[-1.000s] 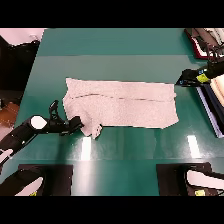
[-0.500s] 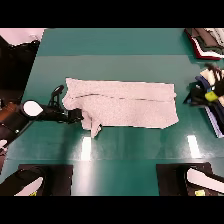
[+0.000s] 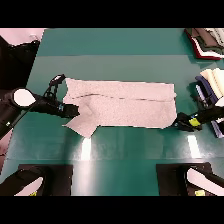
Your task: Fold the shirts.
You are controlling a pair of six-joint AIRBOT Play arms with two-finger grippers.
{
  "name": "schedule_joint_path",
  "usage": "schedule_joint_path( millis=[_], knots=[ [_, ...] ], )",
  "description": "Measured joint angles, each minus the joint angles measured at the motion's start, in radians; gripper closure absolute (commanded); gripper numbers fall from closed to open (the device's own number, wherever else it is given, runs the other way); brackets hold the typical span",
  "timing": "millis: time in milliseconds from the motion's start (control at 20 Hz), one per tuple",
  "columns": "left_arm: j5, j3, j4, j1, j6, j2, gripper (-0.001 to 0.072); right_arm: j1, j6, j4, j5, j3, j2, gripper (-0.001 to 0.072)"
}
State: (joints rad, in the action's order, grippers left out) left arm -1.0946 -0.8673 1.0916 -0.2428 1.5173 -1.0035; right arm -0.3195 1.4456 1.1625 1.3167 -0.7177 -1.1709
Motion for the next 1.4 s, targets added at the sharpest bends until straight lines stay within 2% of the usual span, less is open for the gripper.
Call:
schedule_joint_path(
  millis=[200,300,350,400,450,700,1050,1200,1400],
  knots=[
    [-0.029,-0.01,0.01,0.0,-0.004,0.0,0.0682,0.044,0.005,-0.081,-0.069,0.027,-0.038,0.0309],
    [-0.039,-0.011,0.013,0.0,-0.005,0.0,0.0682,0.058,0.006,-0.09,-0.107,0.034,-0.048,0.0418],
    [-0.045,-0.011,0.014,0.0,-0.005,0.0,0.0682,0.062,0.006,-0.094,-0.121,0.034,-0.053,0.0449],
    [-0.048,-0.012,0.015,0.0,-0.005,0.0,0.0682,0.065,0.006,-0.095,-0.137,0.035,-0.055,0.0624],
    [-0.051,-0.013,0.015,0.0,-0.005,0.0,0.0683,0.066,0.005,-0.093,-0.156,0.037,-0.057,0.0694],
    [-0.085,-0.013,0.016,0.0,-0.004,0.016,0.0683,0.071,-0.005,-0.083,-0.153,0.039,-0.04,0.0696],
    [-0.188,-0.013,0.019,0.0,0.042,0.145,0.0682,0.072,0.013,0.036,0.036,0.039,0.205,0.0697],
    [-0.15,-0.013,0.029,0.0,0.049,0.165,0.0683,0.072,0.034,0.049,0.029,0.038,0.296,0.0697],
    [-0.024,-0.013,0.09,0.0,0.07,0.171,0.0682,0.072,0.044,0.057,-0.014,0.004,0.321,0.0697]
  ],
)
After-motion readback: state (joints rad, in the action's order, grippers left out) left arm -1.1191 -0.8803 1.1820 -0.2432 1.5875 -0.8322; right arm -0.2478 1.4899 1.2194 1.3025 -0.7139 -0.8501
